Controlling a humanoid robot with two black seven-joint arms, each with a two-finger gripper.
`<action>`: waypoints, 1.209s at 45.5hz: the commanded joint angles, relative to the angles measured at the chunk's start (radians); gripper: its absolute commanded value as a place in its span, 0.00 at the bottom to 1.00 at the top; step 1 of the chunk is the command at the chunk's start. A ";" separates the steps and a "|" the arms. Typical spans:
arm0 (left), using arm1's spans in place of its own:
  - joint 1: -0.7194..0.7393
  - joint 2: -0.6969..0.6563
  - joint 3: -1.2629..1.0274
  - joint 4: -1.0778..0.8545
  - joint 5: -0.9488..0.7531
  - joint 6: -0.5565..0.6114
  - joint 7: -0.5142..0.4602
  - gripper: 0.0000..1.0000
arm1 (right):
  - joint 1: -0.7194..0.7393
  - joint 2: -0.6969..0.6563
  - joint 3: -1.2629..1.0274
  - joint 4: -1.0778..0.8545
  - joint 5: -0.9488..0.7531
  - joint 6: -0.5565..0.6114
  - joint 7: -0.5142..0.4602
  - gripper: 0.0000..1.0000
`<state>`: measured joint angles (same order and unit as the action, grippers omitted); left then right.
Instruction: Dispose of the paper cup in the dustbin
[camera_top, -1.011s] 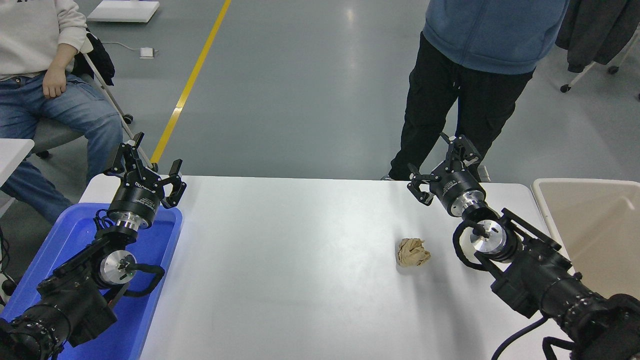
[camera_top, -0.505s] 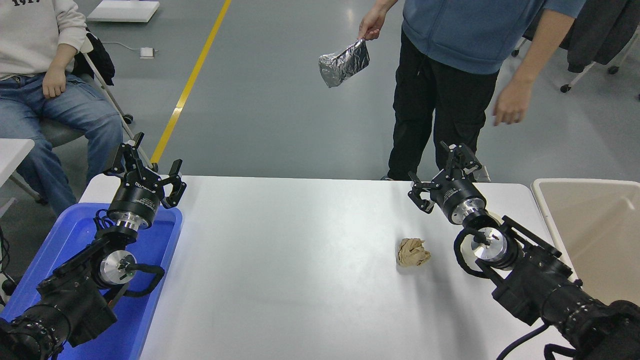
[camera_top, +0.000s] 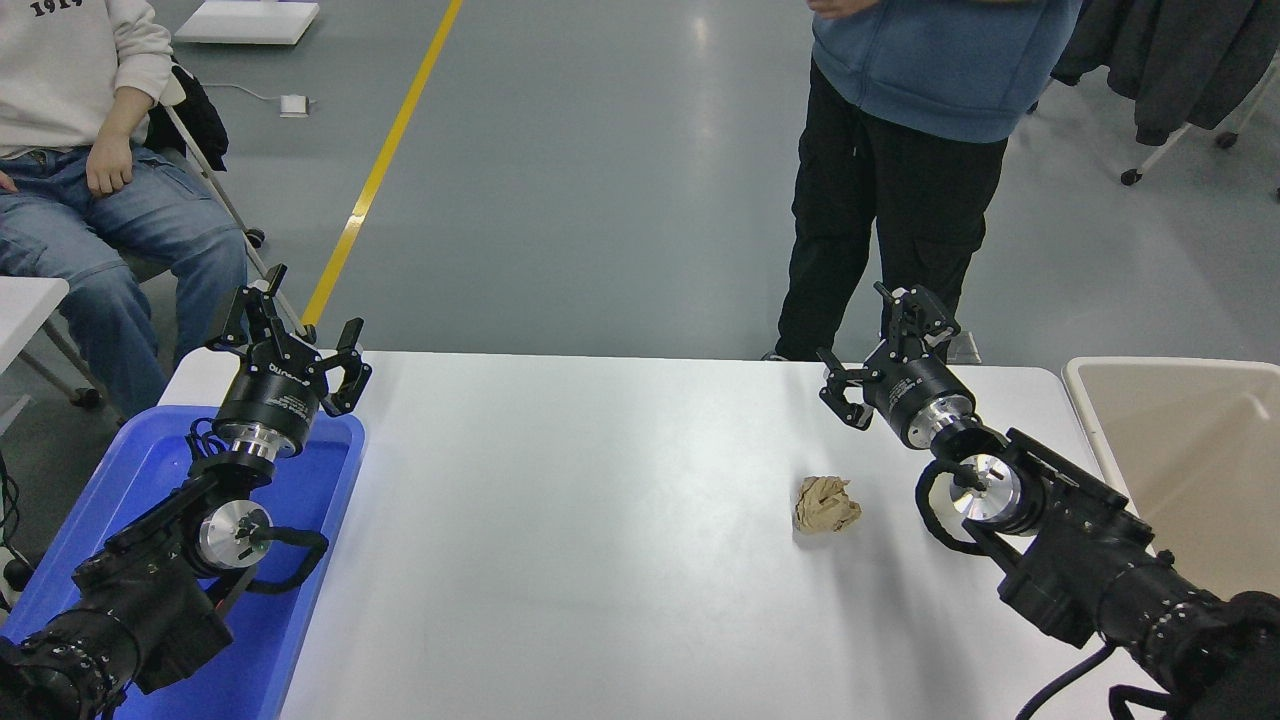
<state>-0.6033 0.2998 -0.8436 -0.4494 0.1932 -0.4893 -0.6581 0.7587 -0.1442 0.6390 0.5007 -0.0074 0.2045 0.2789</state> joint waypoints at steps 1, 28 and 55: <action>0.000 0.001 0.000 0.000 0.000 0.000 0.000 1.00 | 0.001 -0.074 -0.039 0.050 -0.028 0.001 0.000 1.00; 0.002 0.005 -0.002 0.000 0.000 0.000 0.000 1.00 | 0.002 -0.486 -0.245 0.371 -0.417 0.024 0.000 1.00; 0.008 0.007 -0.005 -0.002 0.000 -0.002 0.000 1.00 | 0.090 -0.727 -0.392 0.516 -0.855 0.084 0.000 1.00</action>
<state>-0.5958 0.3071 -0.8481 -0.4509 0.1942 -0.4904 -0.6581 0.8052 -0.8164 0.3371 0.9906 -0.6912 0.2769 0.2792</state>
